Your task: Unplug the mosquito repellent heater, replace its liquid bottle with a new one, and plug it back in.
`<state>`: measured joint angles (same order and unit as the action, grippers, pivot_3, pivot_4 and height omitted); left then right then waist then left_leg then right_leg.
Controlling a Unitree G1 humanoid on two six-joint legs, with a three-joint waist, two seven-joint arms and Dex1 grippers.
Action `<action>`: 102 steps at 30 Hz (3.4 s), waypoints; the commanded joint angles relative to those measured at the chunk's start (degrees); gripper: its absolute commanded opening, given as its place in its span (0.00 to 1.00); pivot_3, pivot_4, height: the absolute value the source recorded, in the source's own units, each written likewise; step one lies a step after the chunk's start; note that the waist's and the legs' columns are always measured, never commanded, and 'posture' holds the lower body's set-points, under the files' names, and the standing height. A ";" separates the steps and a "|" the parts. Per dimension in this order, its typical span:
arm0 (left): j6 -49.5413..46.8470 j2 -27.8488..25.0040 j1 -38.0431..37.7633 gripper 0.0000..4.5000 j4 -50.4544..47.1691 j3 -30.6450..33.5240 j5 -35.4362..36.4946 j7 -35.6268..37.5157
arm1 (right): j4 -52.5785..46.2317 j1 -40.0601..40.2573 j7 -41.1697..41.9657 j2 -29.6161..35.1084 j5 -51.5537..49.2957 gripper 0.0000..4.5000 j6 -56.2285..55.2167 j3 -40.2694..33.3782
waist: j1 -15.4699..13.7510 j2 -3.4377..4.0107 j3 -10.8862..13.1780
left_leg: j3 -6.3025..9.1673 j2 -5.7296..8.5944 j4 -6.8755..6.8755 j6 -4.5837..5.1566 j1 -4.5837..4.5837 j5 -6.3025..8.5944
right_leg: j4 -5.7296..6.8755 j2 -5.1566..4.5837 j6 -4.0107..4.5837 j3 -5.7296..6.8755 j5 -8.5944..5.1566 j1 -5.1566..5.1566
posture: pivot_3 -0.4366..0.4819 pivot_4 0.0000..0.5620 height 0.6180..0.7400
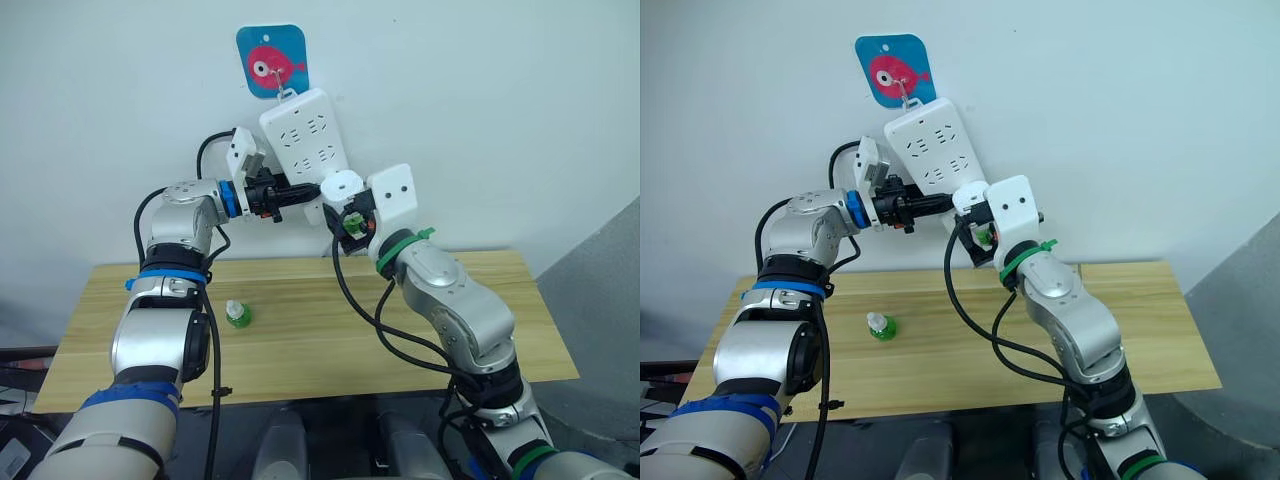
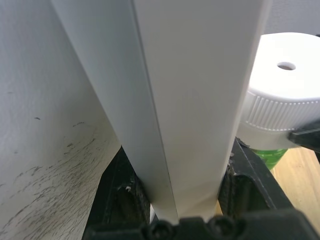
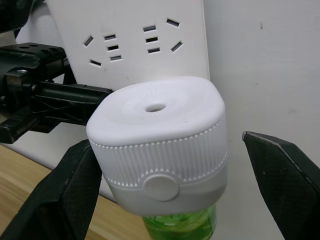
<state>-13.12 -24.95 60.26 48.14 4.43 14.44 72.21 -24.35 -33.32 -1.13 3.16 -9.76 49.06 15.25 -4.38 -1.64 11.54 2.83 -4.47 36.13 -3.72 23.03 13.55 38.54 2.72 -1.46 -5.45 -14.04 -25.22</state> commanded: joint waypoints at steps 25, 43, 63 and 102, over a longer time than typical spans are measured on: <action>4.99 -1.80 0.98 0.30 6.32 -0.44 -2.40 -3.47 | -24.77 9.21 9.97 4.20 -4.50 0.67 7.84 -9.77 | 1.13 0.08 0.30 | 0.31 0.11 -0.02 0.01 -0.10 -0.03 | 0.45 0.03 0.36 0.01 -0.51 0.04 | 0.68 0.41 1.00; -0.75 -14.75 -5.57 0.99 0.52 3.59 -0.42 -1.26 | -16.70 16.03 15.46 8.90 -7.45 0.67 -2.36 -14.57 | 4.06 0.19 0.46 | 0.49 0.18 -0.18 0.49 -0.11 -0.34 | 0.53 0.11 0.34 0.00 -0.20 -0.04 | 0.80 0.34 1.00; -4.26 -0.08 -39.47 0.99 -62.37 -6.87 5.21 -18.08 | -0.50 9.56 2.46 -0.66 -48.25 0.67 9.93 -47.21 | -2.50 0.47 1.01 | 0.28 0.13 -0.32 0.17 0.02 -0.15 | 0.33 0.05 0.23 -0.09 -0.55 -0.09 | 0.86 0.38 1.00; 14.65 23.78 -33.45 0.50 -47.42 -19.74 -3.02 -33.42 | -6.48 22.66 -22.09 13.03 -95.08 0.67 -13.95 -29.60 | 1.10 0.51 0.99 | 0.29 0.22 -0.16 0.33 0.03 -0.07 | 0.35 0.08 0.12 -0.20 -0.54 0.03 | 0.75 0.33 1.00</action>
<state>0.71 -1.83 26.78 3.07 -15.32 11.15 39.38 -27.52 -10.65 -24.12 15.70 -102.96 35.50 -14.94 -3.28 -1.13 12.53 3.12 -4.25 35.97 -3.39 23.06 13.49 38.89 2.80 -1.34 -5.66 -14.58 -25.19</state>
